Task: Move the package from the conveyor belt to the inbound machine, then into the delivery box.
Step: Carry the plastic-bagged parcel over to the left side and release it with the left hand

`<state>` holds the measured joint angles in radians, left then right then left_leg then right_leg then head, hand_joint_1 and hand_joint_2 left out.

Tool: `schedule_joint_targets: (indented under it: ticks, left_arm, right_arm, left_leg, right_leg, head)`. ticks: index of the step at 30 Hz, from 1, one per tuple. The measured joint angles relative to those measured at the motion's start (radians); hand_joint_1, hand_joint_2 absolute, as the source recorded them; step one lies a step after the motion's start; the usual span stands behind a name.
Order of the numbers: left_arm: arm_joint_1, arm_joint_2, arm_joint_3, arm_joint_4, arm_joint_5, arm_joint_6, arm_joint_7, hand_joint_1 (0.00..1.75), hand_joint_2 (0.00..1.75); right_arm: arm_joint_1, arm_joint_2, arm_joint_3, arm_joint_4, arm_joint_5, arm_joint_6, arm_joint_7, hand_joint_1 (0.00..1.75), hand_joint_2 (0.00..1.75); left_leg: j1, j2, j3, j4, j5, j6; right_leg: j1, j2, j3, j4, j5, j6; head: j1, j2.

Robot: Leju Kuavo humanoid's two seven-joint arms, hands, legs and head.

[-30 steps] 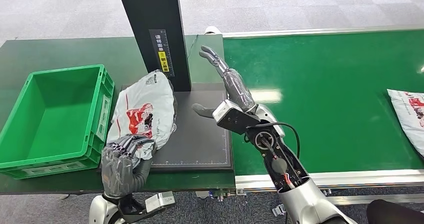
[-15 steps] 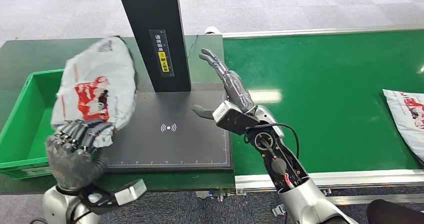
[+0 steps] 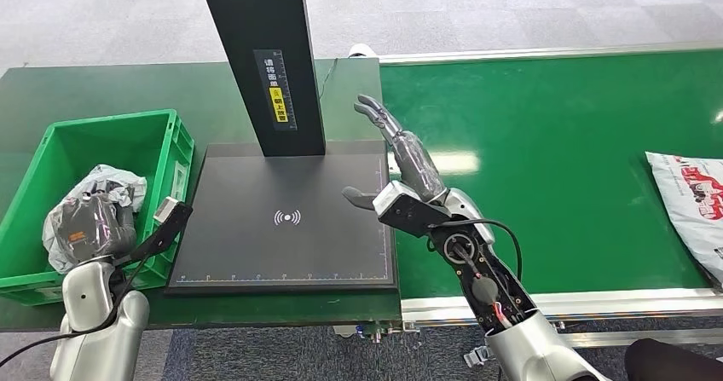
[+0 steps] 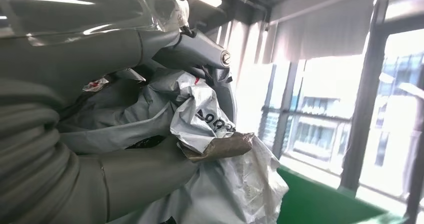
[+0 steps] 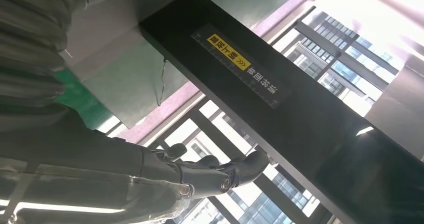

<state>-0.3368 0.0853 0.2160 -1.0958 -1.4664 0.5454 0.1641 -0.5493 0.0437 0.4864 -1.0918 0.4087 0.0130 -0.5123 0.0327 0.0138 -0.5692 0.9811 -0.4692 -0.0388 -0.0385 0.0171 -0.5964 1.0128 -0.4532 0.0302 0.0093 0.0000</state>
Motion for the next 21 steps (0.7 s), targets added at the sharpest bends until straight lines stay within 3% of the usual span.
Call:
schedule_joint_targets:
  ticks: [1,4,5,8,12,15,19,21]
  left_arm:
    - [-0.005,0.007,0.003,0.022,0.0,-0.007,0.005,1.57,1.75]
    - [-0.011,0.017,0.007,0.064,0.004,-0.005,0.015,0.26,1.75]
    - [-0.012,0.019,0.008,0.072,0.008,0.004,0.014,0.0,1.75]
    - [-0.012,0.02,0.014,0.083,0.043,0.061,-0.01,0.0,1.75]
    - [-0.004,0.015,0.023,0.068,0.153,0.138,-0.123,0.0,1.75]
    - [0.023,-0.016,0.055,-0.018,0.284,0.151,-0.313,0.0,1.75]
    - [0.051,-0.106,0.142,-0.163,0.541,0.155,-0.679,0.0,1.75]
    - [0.065,-0.143,0.17,-0.217,0.626,0.155,-0.773,0.0,1.75]
  right_arm:
    - [0.001,-0.001,0.0,0.0,0.0,0.0,0.0,0.0,1.75]
    - [0.003,-0.004,0.0,0.0,0.001,0.001,0.0,0.0,1.75]
    - [0.004,-0.005,0.0,-0.001,0.001,0.001,0.0,0.0,1.75]
    - [0.008,-0.007,0.0,-0.005,0.002,0.002,0.001,0.0,1.75]
    - [0.014,-0.011,0.001,-0.014,0.002,0.003,0.002,0.0,1.75]
    - [0.017,-0.014,0.001,-0.018,0.002,0.005,0.003,0.0,1.75]
    - [0.019,-0.016,0.004,-0.019,0.0,0.006,0.006,0.0,1.75]
    - [0.019,-0.016,0.004,-0.019,-0.001,0.006,0.006,0.0,1.75]
  left_leg:
    - [0.0,0.0,0.0,0.0,0.0,0.0]
    - [0.0,0.0,0.0,0.0,0.0,0.0]
    - [0.0,0.0,0.0,0.0,0.0,0.0]
    - [0.0,0.0,0.0,0.0,0.0,0.0]
    - [0.0,0.0,0.0,0.0,0.0,0.0]
    - [0.0,0.0,-0.001,0.0,0.0,0.0]
    - [0.0,-0.001,-0.001,0.0,0.0,0.0]
    - [0.0,-0.001,-0.001,0.0,-0.001,0.0]
  right_leg:
    - [0.0,0.0,0.0,0.0,0.0,0.0]
    - [0.0,0.0,0.0,0.0,0.0,0.0]
    - [0.0,0.0,0.0,0.0,0.0,0.0]
    - [0.0,0.0,0.0,0.0,0.0,0.0]
    - [0.0,0.0,0.0,0.0,0.0,0.0]
    - [0.0,0.0,0.0,0.0,0.0,0.0]
    - [0.0,-0.001,0.0,0.0,0.0,0.0]
    - [0.0,-0.001,-0.001,0.0,0.0,0.0]
  head:
    - [0.0,0.0]
    - [0.0,0.0]
    - [0.0,0.0]
    - [0.0,0.0]
    - [0.0,0.0]
    - [0.0,0.0]
    - [0.0,0.0]
    - [0.0,0.0]
